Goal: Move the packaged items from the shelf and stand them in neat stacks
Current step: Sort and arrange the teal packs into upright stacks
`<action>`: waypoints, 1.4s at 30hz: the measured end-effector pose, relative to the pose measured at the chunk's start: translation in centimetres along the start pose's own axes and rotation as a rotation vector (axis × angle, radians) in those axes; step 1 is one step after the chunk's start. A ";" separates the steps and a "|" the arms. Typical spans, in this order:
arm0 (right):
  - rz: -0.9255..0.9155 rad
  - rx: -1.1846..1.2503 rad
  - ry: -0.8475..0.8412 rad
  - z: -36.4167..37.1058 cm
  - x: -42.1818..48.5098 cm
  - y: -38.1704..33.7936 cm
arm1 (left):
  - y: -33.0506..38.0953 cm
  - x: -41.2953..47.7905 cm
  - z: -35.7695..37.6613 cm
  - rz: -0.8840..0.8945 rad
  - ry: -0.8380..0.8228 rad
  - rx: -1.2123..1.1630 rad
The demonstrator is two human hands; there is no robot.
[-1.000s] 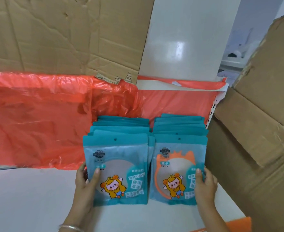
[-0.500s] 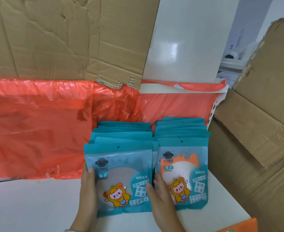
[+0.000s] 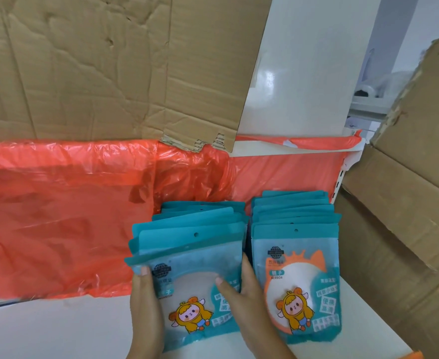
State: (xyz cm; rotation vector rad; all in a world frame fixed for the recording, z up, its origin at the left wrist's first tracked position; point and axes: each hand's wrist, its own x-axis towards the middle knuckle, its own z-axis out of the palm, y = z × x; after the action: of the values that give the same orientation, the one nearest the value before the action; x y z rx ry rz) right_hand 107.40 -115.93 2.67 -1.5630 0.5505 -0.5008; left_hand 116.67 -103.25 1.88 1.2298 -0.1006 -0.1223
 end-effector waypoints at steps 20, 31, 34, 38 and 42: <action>0.022 0.103 0.020 0.3 1.9 0.9 | 0.3 0.9 2.5 0.059 0.121 0.139; 0.001 0.011 0.107 0.6 0.8 0.5 | 0.2 0.7 2.0 0.107 0.063 0.115; 0.001 -0.017 0.112 0.5 0.3 0.0 | 0.1 0.7 1.4 0.101 0.038 0.123; 0.008 -0.111 0.109 0.6 0.2 -0.3 | 0.1 0.0 0.6 0.053 0.034 0.173; 0.100 -0.081 -0.006 -0.5 0.2 -0.8 | 0.4 -3.1 0.1 0.050 0.102 0.237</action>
State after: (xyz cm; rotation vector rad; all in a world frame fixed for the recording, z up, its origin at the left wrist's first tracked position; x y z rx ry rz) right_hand 107.24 -116.44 3.52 -1.6046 0.6480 -0.4024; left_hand 113.63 -102.78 2.25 1.4670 -0.0583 -0.0040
